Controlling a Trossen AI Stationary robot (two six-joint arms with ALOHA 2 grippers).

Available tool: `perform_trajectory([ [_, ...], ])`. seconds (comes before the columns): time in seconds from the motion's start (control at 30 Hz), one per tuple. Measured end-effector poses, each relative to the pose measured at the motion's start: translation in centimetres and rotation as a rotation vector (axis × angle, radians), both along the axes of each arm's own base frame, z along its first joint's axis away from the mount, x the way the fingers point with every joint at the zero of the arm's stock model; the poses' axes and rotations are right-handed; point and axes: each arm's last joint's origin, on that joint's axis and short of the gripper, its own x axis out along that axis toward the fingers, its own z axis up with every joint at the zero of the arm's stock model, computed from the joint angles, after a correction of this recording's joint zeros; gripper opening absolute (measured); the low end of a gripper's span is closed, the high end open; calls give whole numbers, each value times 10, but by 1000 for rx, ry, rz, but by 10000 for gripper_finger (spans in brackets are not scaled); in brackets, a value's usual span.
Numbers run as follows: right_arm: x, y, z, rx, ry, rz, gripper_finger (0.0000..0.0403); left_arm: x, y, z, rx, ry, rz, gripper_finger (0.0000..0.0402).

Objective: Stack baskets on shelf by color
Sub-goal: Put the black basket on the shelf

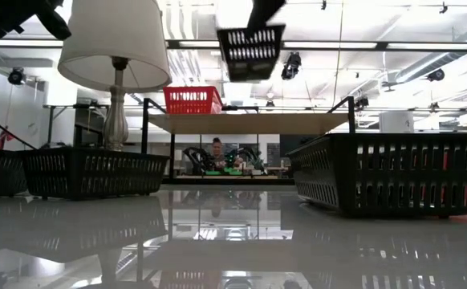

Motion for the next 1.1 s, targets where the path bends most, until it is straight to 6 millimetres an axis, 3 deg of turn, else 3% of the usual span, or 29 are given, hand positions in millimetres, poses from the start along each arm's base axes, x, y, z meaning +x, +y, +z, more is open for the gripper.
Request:
perform_trajectory([
  [0.33,-19,-67,-19,98,-136,-4,11,-2,0,2,11,-24,16,0],
  [0.57,-29,-101,-37,126,-183,-21,11,-2,0,3,44,-18,63,0],
  [0.8,-30,-117,-44,100,-200,-11,11,-4,1,4,45,-43,72,0],
  [1.1,-27,-118,-46,88,-194,5,11,-5,1,5,46,-48,74,0],
])
